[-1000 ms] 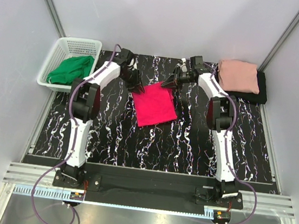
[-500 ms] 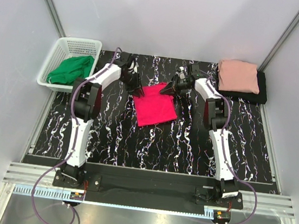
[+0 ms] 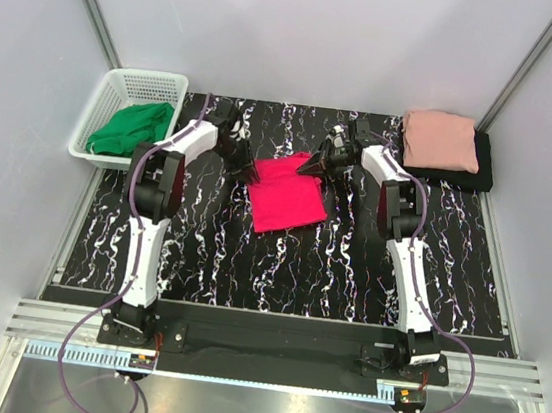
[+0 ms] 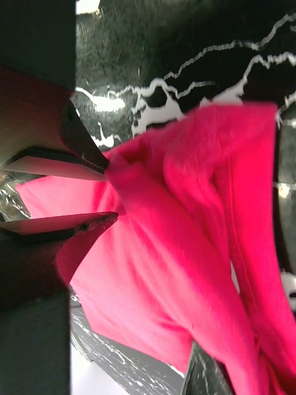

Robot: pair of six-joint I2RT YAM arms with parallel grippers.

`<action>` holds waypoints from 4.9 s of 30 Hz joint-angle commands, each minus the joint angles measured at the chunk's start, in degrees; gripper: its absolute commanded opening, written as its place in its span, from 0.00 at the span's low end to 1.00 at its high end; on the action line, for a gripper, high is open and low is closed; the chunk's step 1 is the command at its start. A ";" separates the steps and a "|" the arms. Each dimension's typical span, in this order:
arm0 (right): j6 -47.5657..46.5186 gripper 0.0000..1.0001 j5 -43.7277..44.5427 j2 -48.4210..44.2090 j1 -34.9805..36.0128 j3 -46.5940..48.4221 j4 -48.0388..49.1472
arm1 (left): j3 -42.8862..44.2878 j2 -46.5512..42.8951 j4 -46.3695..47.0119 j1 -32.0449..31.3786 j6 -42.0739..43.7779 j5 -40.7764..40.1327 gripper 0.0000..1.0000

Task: Fold and stack the t-shirts
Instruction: Fold the tshirt

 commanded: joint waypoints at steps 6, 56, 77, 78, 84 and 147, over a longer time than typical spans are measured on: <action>-2.05 0.16 4.49 -3.63 -1.30 -3.50 -0.93 | -2.50 -2.65 0.66 1.09 1.23 -0.55 0.32; -6.79 0.16 8.45 -37.82 2.83 -58.42 9.96 | 9.80 4.03 0.57 1.17 -0.97 1.47 0.34; -6.18 0.18 9.41 -39.92 2.83 -63.71 13.39 | 6.55 1.57 0.57 0.47 -0.09 1.12 0.35; -6.18 0.18 9.33 -41.41 2.83 -63.62 13.13 | 6.29 0.96 0.57 0.64 0.00 1.03 0.36; -3.98 0.25 8.72 -56.35 2.74 -58.62 8.75 | 1.63 -9.74 0.57 1.08 0.17 -0.46 0.40; -16.81 0.00 40.79 -17.70 9.68 -18.01 -21.68 | 4.96 1.03 -10.67 -14.82 7.03 -18.66 0.00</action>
